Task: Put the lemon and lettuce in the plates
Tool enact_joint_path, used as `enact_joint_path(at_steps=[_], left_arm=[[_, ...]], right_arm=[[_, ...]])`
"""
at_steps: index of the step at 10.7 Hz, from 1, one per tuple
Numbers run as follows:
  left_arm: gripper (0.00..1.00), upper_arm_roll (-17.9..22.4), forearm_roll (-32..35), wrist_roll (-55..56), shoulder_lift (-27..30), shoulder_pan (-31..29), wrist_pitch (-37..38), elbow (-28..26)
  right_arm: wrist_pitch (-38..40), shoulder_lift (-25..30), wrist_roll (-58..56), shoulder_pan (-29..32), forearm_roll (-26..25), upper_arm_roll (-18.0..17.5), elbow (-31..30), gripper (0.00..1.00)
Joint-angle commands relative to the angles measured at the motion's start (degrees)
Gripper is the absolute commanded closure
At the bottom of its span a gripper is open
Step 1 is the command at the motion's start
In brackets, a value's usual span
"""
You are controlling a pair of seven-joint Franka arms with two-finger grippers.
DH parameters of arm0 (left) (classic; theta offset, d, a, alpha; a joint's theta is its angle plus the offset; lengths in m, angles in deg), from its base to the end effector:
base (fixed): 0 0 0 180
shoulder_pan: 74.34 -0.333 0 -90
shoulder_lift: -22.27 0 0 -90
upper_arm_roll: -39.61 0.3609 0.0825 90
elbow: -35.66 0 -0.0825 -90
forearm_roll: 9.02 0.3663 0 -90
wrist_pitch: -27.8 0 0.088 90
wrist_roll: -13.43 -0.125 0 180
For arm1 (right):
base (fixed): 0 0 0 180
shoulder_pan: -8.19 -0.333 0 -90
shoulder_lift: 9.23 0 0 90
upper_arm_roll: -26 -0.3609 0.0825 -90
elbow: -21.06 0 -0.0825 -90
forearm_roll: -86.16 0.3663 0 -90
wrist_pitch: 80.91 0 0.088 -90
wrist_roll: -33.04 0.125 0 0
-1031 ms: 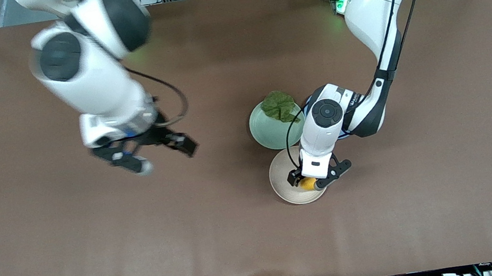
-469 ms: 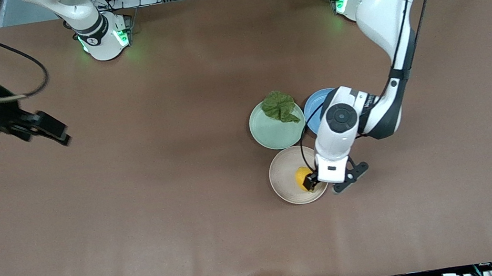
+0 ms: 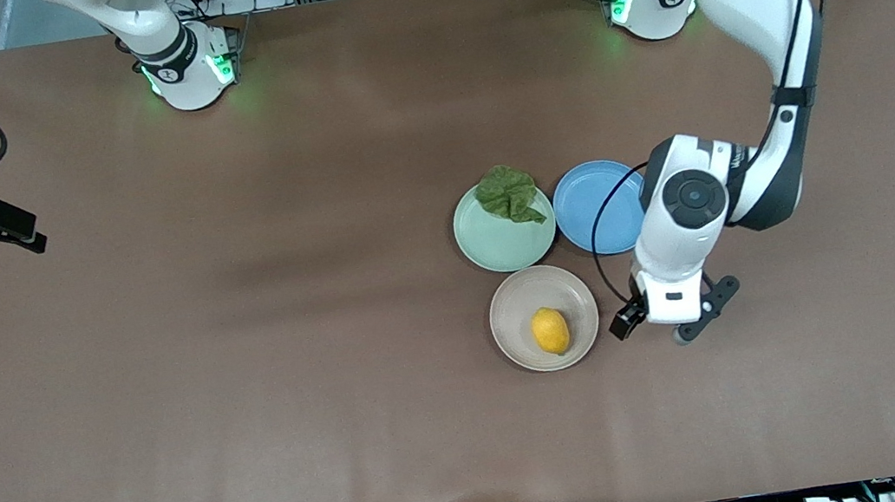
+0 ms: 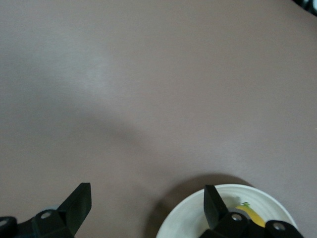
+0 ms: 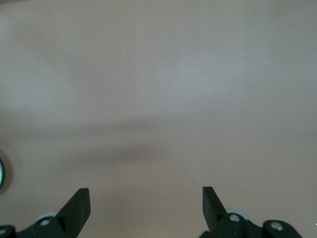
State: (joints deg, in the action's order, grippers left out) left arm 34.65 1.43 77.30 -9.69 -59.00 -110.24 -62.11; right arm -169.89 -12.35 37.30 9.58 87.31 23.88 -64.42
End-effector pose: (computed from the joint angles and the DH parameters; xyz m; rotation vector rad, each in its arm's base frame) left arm 0.6613 -0.2322 0.3152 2.9335 0.9888 0.2614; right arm 0.5549 0.0089 0.6559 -3.1178 0.0955 -0.0089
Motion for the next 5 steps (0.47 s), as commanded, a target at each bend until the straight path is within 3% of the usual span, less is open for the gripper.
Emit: enact_joint_path(at_steps=[1, 5], left_arm=[[0.0, -7.92, 1.15, -1.2, 6.9, -9.05, -0.91, -9.16], [0.0, -24.53, 1.24, -6.45, 15.42, -28.91, -2.76, -21.2]], right_arm=[[-0.06, 2.23, -2.41, -2.08, -1.14, 1.15, -2.94, 0.0], [0.03, 2.33, -3.3, -8.75, -1.33, 6.76, -4.0, 0.0]])
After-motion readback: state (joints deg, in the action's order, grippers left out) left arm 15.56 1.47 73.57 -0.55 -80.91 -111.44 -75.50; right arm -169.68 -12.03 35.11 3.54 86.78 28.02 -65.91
